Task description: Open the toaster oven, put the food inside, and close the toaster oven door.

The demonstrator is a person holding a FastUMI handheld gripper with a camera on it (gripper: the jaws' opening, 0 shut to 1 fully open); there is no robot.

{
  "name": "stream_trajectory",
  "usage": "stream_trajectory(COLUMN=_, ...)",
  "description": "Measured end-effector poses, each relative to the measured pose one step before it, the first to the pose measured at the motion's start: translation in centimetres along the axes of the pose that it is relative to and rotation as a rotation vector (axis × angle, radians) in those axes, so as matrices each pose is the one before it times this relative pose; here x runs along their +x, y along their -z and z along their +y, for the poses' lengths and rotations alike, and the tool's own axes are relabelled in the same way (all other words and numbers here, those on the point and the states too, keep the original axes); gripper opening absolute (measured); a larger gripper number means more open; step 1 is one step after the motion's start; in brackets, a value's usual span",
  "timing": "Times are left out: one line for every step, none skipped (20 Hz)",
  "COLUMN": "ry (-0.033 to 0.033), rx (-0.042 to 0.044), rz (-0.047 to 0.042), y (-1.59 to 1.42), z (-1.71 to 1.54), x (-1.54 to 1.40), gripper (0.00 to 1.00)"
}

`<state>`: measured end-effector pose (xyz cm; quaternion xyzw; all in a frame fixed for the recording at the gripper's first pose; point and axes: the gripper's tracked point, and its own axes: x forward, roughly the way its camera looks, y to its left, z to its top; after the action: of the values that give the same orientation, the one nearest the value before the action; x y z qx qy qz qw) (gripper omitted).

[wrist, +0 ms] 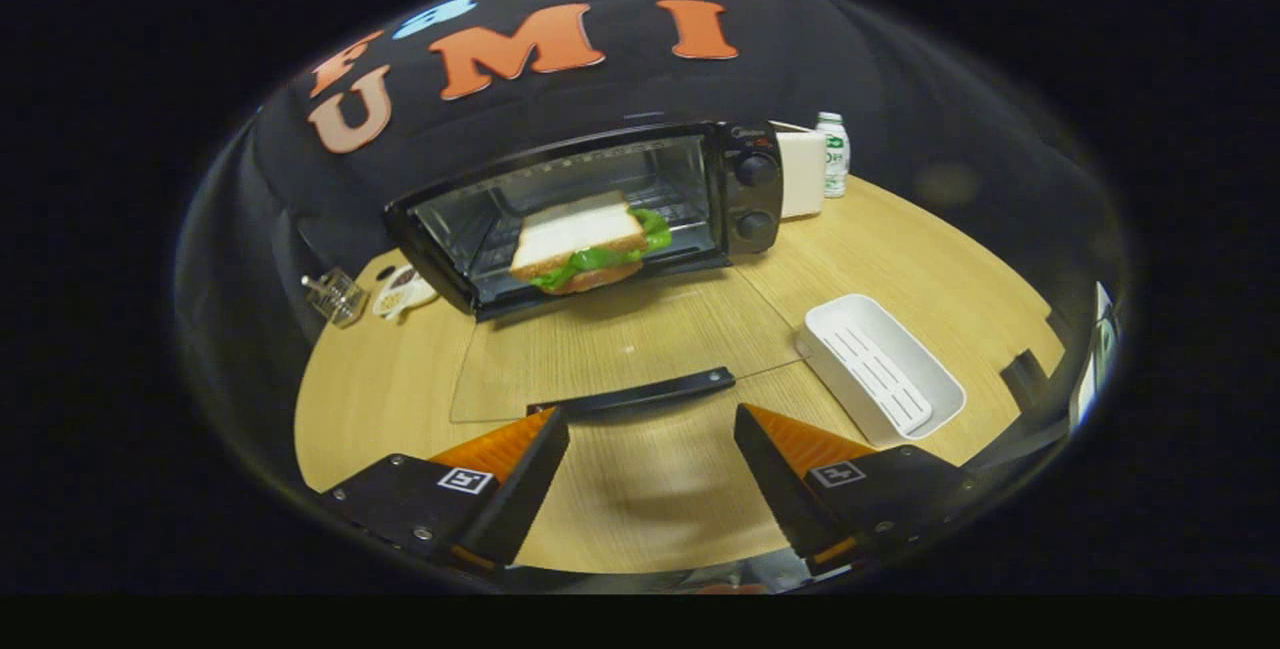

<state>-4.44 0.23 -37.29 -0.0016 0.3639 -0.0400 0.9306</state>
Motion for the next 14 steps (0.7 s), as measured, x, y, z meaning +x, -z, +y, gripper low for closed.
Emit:
stream_trajectory(ry=0.00065, rx=-0.03149, rz=0.01502, y=0.787, z=-0.173, x=0.184, gripper=0.99)
stream_trajectory(ry=-0.00375, rx=-0.02187, rz=0.01218, y=0.629, z=0.069, x=0.421, gripper=0.99)
stream_trajectory(ry=-0.00050, rx=-0.01558, rz=0.01420, y=0.537, z=-0.046, x=0.550, gripper=0.99)
stream_trajectory(ry=0.00342, rx=-0.01684, rz=0.01194, y=0.438, z=-0.147, x=0.443, gripper=0.99)
stream_trajectory(ry=0.00678, rx=-0.01727, rz=0.00379, y=0.198, z=-0.223, x=0.514, gripper=0.99)
stream_trajectory(ry=0.00456, rx=-0.01727, rz=-0.00633, y=-0.036, z=-0.149, x=0.524, gripper=0.99)
stream_trajectory(ry=0.00809, rx=-0.01455, rz=-0.00414, y=0.180, z=-0.170, x=0.733, gripper=0.99)
stream_trajectory(ry=0.00471, rx=-0.00953, rz=-0.00496, y=-0.134, z=-0.184, x=0.383, gripper=0.99)
stream_trajectory(ry=0.00123, rx=-0.00595, rz=-0.00486, y=-0.162, z=-0.064, x=0.384, gripper=0.99)
stream_trajectory(ry=-0.00147, rx=-0.00329, rz=-0.00090, y=-0.131, z=0.024, x=0.322, gripper=0.99)
stream_trajectory(ry=-0.00279, rx=-0.00416, rz=-0.00297, y=-0.068, z=0.057, x=0.218, gripper=0.99)
stream_trajectory(ry=0.00005, rx=-0.00653, rz=-0.00143, y=-0.016, z=0.028, x=0.273, gripper=0.99)
stream_trajectory(ry=-0.00144, rx=-0.01465, rz=0.00698, y=0.268, z=0.091, x=0.181, gripper=0.99)
stream_trajectory(ry=0.00549, rx=-0.01250, rz=-0.00732, y=-0.110, z=-0.075, x=0.183, gripper=1.00)
